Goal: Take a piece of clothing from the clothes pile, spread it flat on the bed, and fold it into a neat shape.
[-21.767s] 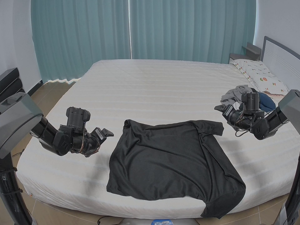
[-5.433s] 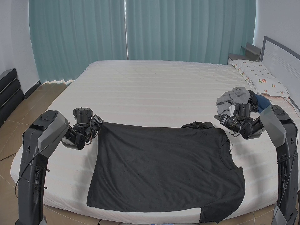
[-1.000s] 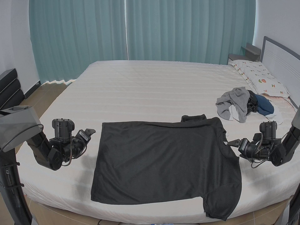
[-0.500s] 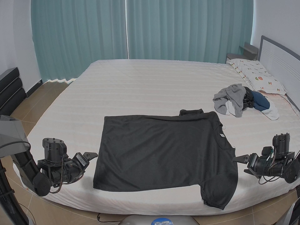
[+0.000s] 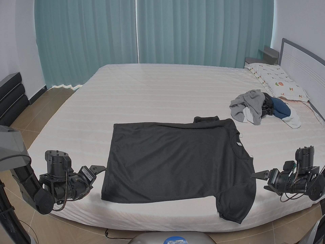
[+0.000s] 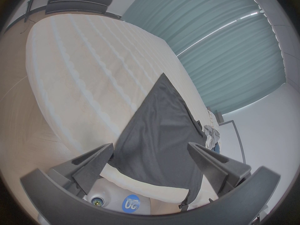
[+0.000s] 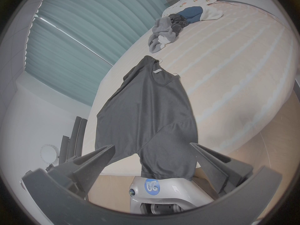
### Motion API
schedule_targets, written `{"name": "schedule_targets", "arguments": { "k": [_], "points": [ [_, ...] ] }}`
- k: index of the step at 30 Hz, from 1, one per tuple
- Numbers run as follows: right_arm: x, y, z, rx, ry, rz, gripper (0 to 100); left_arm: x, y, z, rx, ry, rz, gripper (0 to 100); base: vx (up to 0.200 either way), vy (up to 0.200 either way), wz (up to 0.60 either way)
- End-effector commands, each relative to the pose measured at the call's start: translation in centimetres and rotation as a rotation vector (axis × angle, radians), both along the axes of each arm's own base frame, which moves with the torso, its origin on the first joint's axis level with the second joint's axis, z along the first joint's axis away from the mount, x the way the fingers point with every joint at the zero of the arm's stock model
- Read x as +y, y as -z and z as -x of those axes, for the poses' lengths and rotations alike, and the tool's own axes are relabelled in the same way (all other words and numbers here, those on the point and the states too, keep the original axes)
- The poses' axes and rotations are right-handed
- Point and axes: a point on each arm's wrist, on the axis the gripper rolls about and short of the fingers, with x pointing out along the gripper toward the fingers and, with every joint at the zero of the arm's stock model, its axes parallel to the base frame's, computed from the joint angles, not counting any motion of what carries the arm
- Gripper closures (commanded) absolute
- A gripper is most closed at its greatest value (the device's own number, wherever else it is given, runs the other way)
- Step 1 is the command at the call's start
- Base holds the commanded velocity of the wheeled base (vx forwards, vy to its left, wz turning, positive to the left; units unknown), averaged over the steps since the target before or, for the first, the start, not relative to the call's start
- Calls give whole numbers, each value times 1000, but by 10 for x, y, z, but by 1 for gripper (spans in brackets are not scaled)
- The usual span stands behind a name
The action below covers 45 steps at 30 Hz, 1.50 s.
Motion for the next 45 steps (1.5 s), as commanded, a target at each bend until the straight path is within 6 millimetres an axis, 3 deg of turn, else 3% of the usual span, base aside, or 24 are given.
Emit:
{"name": "schedule_targets", "arguments": {
  "k": [1, 11, 15, 21, 29, 45],
  "points": [
    [0, 1, 0, 3, -1, 1, 0, -2, 1, 1, 6, 9, -1, 0, 0, 0, 0],
    [1, 2, 0, 8, -8, 3, 0, 3, -5, 9, -13, 24, -37, 0, 0, 0, 0],
    [3, 4, -1, 18, -18, 5, 0, 11, 1, 14, 16, 63, -67, 0, 0, 0, 0],
    [4, 7, -1, 31, -20, 5, 0, 34, 26, 20, 85, 213, -93, 0, 0, 0, 0],
    [6, 7, -1, 33, -31, 3, 0, 38, 56, 19, 160, 308, -201, 0, 0, 0, 0],
    [7, 8, -2, 36, -35, 2, 0, 31, 61, -7, 119, 287, -245, 0, 0, 0, 0]
  ]
}}
